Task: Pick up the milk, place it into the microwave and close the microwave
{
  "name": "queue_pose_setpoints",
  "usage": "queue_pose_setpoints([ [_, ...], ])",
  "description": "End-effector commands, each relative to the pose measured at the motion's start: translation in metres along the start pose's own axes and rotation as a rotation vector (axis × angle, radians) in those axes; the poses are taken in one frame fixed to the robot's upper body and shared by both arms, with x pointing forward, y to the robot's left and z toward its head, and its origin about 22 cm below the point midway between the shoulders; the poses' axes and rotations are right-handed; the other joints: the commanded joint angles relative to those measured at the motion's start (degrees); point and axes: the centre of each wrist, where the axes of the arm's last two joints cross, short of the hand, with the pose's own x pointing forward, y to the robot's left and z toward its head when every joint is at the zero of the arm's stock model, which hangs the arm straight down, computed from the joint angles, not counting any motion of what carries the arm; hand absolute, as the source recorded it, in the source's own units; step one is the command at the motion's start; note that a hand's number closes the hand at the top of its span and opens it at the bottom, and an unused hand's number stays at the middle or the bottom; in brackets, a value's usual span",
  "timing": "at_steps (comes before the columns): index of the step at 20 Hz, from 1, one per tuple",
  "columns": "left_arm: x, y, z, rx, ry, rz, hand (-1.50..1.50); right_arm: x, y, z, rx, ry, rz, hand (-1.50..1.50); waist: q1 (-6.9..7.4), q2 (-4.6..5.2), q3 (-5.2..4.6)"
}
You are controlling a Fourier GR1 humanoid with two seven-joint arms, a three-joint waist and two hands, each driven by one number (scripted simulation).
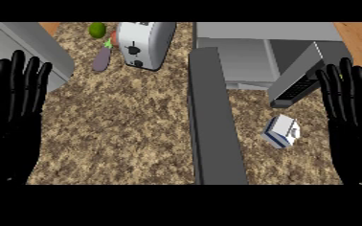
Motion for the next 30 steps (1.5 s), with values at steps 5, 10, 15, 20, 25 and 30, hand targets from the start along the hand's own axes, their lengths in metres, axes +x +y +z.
queue_pose_setpoints([
  [5, 0.000, 0.008, 0.023, 0.041, 0.071, -0.053, -1.50, -0.009, 0.015, -0.020, -0.319, 0.001, 0.122, -1.50, -0.25, 0.53, 0.86],
  [10, -0.006, -0.012, 0.039, 0.119, 0.176, 0.118, -1.50, 0.000, 0.049, -0.022, -0.221, 0.068, -0.121, -1.50, -0.60, 0.46, 0.88],
  [15, 0.011, -0.009, 0.052, 0.123, 0.193, 0.132, -1.50, 0.004, 0.071, -0.023, -0.212, 0.091, -0.134, -1.50, -0.69, 0.43, 0.89],
  [20, 0.001, 0.010, 0.072, 0.124, 0.180, 0.120, -1.50, -0.008, 0.088, -0.026, -0.315, 0.062, -0.042, -1.50, -0.52, 0.45, 0.86],
  [25, 0.018, 0.011, 0.087, 0.102, 0.201, 0.126, -1.50, -0.007, 0.051, -0.009, -0.392, 0.090, -0.004, -1.50, -0.69, 0.40, 0.89],
  [30, 0.014, 0.001, 0.097, 0.113, 0.178, 0.130, -1.50, -0.053, 0.059, -0.003, -0.431, 0.164, 0.052, -1.50, -0.53, 0.47, 0.91],
])
